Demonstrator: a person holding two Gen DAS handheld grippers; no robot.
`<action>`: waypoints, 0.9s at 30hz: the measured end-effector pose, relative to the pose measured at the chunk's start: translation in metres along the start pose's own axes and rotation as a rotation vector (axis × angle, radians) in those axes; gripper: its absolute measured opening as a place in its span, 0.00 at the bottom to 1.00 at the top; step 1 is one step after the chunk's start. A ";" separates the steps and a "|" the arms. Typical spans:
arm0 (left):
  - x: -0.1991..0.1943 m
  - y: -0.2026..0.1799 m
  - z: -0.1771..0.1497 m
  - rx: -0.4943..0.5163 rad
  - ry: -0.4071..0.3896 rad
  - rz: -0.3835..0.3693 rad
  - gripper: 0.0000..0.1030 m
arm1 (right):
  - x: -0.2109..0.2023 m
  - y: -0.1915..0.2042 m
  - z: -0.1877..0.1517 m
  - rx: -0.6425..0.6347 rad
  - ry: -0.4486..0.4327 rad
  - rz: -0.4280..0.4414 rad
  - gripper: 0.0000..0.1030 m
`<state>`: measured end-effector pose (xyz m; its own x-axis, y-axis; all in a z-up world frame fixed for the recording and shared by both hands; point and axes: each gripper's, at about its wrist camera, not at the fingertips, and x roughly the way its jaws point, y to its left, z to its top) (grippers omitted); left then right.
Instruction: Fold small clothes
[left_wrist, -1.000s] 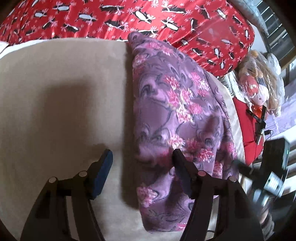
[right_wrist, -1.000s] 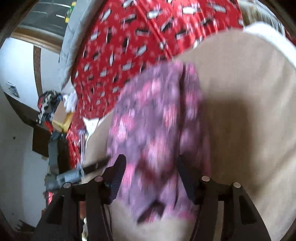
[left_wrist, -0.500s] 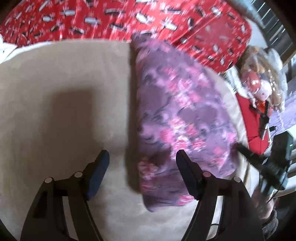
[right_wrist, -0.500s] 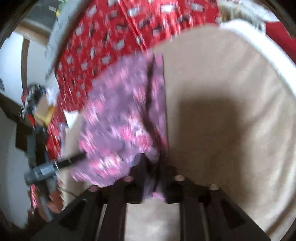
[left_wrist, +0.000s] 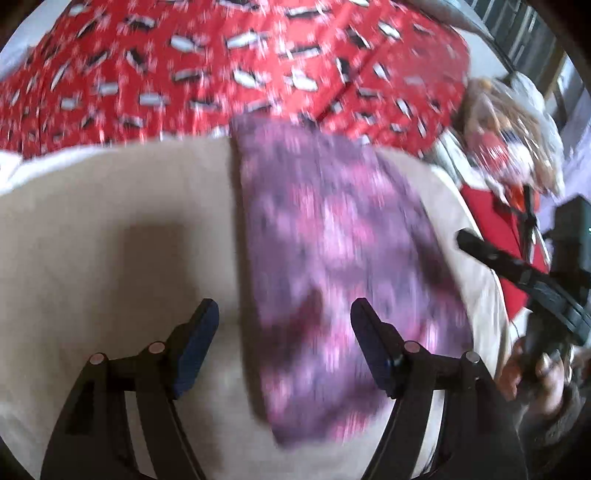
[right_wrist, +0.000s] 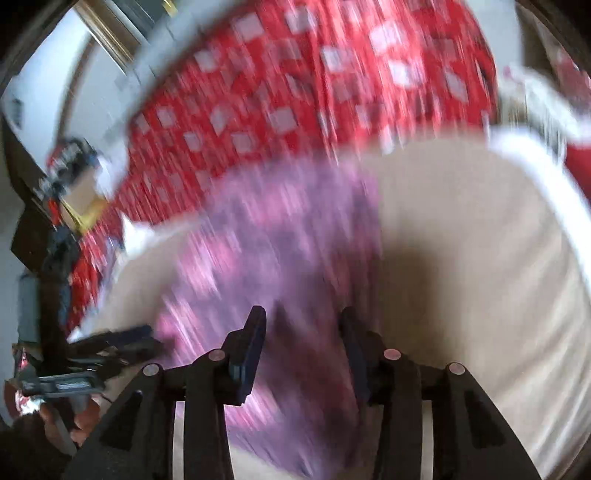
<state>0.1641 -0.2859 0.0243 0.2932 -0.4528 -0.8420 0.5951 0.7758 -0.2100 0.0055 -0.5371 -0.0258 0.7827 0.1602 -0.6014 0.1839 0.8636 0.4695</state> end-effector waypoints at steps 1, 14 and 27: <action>0.005 -0.003 0.014 -0.011 -0.005 0.011 0.72 | -0.002 0.005 0.018 -0.009 -0.046 0.008 0.43; 0.084 0.010 0.042 -0.086 0.044 0.100 0.81 | 0.078 -0.044 0.048 0.122 -0.016 -0.057 0.39; 0.084 0.010 0.044 -0.092 0.053 0.105 0.84 | 0.085 -0.027 0.063 0.105 0.049 -0.033 0.40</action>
<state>0.2274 -0.3357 -0.0271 0.3086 -0.3455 -0.8862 0.4914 0.8556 -0.1625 0.1045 -0.5768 -0.0491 0.7458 0.1576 -0.6472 0.2727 0.8143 0.5125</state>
